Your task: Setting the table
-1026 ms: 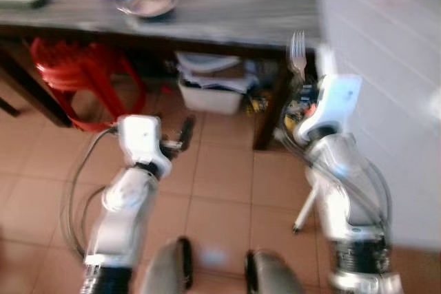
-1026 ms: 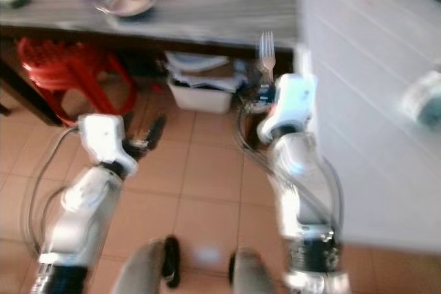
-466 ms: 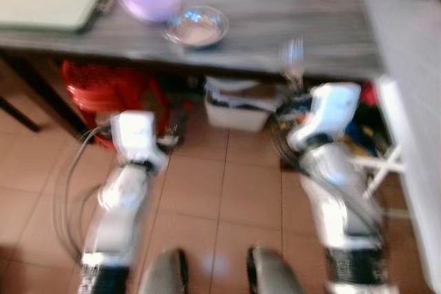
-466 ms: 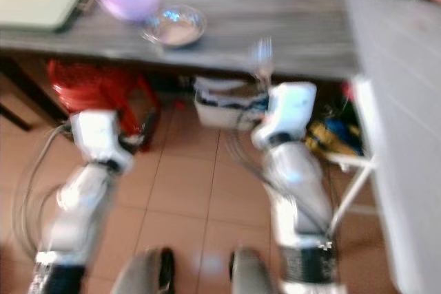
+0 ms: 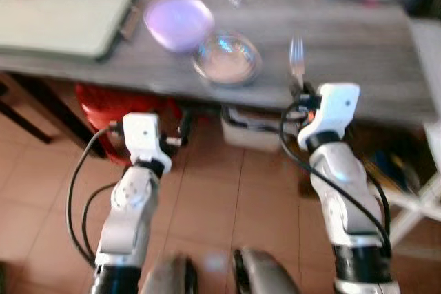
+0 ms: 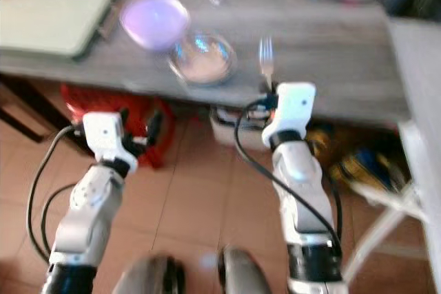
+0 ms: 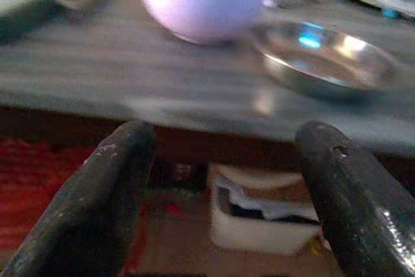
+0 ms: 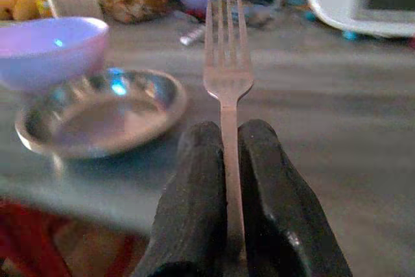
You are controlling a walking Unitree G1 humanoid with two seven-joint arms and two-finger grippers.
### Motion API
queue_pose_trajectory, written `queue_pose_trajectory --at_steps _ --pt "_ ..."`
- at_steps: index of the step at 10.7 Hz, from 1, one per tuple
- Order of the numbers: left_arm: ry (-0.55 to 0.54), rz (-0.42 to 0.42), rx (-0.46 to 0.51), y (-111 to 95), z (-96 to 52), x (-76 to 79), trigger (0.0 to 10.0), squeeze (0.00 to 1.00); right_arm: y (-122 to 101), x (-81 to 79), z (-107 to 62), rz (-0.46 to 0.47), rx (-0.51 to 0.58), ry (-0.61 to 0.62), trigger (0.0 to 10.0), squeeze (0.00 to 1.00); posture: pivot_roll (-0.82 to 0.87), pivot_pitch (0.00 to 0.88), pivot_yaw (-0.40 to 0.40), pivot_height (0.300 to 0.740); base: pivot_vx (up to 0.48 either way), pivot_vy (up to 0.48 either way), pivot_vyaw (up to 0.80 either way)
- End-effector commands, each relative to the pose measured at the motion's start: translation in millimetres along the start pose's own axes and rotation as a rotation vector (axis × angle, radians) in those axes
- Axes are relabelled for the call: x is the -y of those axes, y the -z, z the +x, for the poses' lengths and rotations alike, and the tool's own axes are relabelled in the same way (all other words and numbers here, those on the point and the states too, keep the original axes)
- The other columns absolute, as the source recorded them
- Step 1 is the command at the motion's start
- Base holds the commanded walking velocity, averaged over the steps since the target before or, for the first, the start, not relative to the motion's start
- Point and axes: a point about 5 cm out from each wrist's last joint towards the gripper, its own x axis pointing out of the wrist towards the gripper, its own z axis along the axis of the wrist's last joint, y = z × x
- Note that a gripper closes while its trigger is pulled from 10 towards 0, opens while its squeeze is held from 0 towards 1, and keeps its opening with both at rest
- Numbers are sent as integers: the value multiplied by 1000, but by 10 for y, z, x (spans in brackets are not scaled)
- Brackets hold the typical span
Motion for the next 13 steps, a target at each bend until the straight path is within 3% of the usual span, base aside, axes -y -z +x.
queue_pose_trajectory --at_steps 1,3,5,7,8,13 --pt "-18 7 -12 20 -43 -64 10000 0 -10 -70 13 8 9 -15 0 0 -83 202 11 740 0 0 0" --pt "-21 25 -14 11 -161 -138 10000 0 -26 -34 0 5 20 17 0 0 -81 202 10 740 0 0 0" --pt "-27 57 -55 63 -393 -268 10000 0 -62 159 -38 -47 49 153 0 0 -60 214 5 740 0 0 0" --pt "-25 55 -58 53 -405 -266 10000 0 -79 244 -25 -68 56 200 0 0 -56 216 6 740 0 0 0" --pt "-21 45 -51 32 -382 -246 10000 0 -82 287 -4 -82 49 228 10000 0 -57 217 8 740 0 0 0" --pt "-21 41 -67 11 -406 -215 10000 0 -125 447 87 -71 60 296 10000 0 -42 253 30 740 0 0 -151"
